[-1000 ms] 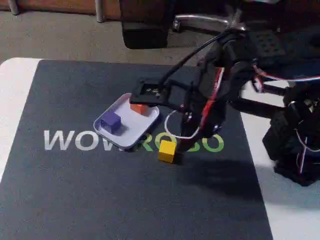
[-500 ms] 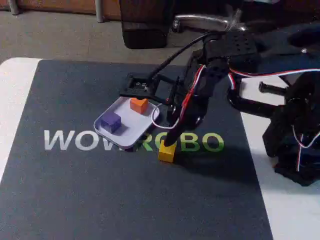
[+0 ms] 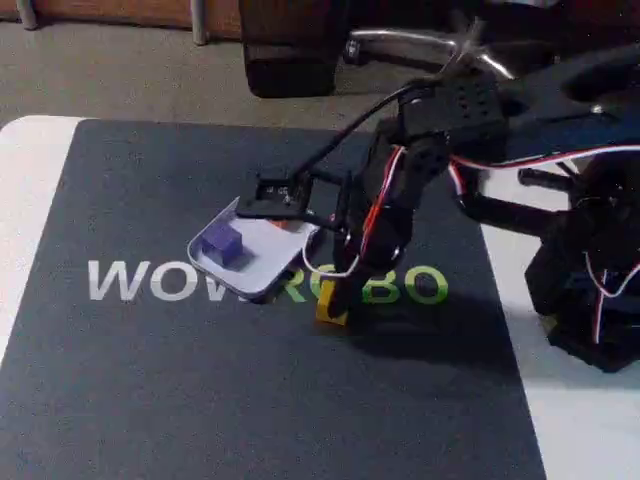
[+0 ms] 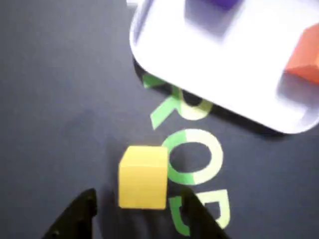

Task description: Move blocks one by one until all three blocks are in the tray.

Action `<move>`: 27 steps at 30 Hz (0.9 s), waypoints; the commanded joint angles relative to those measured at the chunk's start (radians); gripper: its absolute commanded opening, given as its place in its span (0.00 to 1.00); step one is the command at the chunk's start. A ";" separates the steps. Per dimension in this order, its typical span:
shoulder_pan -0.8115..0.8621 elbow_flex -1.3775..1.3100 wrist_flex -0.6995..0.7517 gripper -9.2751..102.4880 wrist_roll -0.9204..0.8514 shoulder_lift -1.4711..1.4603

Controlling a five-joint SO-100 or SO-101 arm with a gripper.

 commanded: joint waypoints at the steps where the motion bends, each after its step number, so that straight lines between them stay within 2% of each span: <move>1: -0.003 -0.003 -0.009 0.26 -0.006 0.005; 14: -0.002 0.015 -0.011 0.25 -0.015 -0.029; 27: -0.017 0.003 -0.075 0.24 0.003 -0.117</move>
